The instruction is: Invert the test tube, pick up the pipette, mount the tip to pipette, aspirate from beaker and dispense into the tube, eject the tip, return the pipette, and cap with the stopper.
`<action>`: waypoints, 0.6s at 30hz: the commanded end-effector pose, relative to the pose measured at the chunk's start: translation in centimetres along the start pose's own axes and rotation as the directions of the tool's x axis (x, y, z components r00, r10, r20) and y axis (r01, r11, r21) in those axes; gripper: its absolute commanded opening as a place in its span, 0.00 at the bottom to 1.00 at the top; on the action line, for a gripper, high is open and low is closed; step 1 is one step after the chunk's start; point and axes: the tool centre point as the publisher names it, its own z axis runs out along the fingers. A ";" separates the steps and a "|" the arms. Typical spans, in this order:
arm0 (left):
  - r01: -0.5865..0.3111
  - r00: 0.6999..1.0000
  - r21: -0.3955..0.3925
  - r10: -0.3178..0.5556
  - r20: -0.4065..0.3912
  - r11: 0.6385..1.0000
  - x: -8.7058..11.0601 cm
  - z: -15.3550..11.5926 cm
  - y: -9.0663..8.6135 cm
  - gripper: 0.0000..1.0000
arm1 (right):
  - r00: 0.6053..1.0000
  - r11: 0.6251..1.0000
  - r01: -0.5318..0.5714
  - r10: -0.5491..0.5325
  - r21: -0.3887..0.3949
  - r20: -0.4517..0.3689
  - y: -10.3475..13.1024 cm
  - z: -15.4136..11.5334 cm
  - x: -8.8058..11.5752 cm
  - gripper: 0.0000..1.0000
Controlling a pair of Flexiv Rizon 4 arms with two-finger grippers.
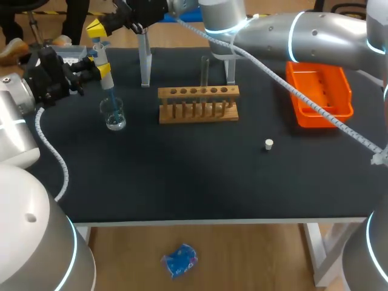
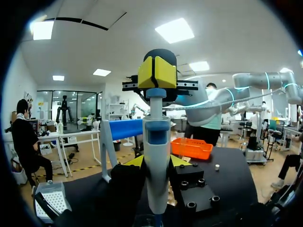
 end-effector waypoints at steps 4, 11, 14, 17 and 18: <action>-0.001 1.000 0.002 0.001 0.001 1.000 0.0 0.0 0.0 0.00 | 0.999 1.000 -0.001 0.000 -0.008 -0.047 -0.4 0.1 -1.1 0.00; -0.001 1.000 0.002 0.001 0.001 1.000 0.0 0.0 0.0 0.00 | 0.999 1.000 -0.005 0.004 -0.014 -0.050 -0.6 0.3 -1.2 0.00; -0.001 1.000 0.002 0.001 0.001 1.000 0.0 0.0 0.0 0.00 | 0.999 1.000 -0.006 0.005 -0.018 -0.052 -0.8 0.5 -1.2 0.00; -0.001 1.000 0.002 0.001 0.001 1.000 0.0 0.0 0.0 0.00 | 0.999 1.000 -0.009 0.007 -0.022 -0.054 -1.0 0.5 -1.3 0.00; -0.001 1.000 0.002 0.001 0.001 1.000 0.0 0.0 0.0 0.00 | 0.999 1.000 -0.009 0.008 -0.023 -0.054 -1.1 0.5 -1.3 0.00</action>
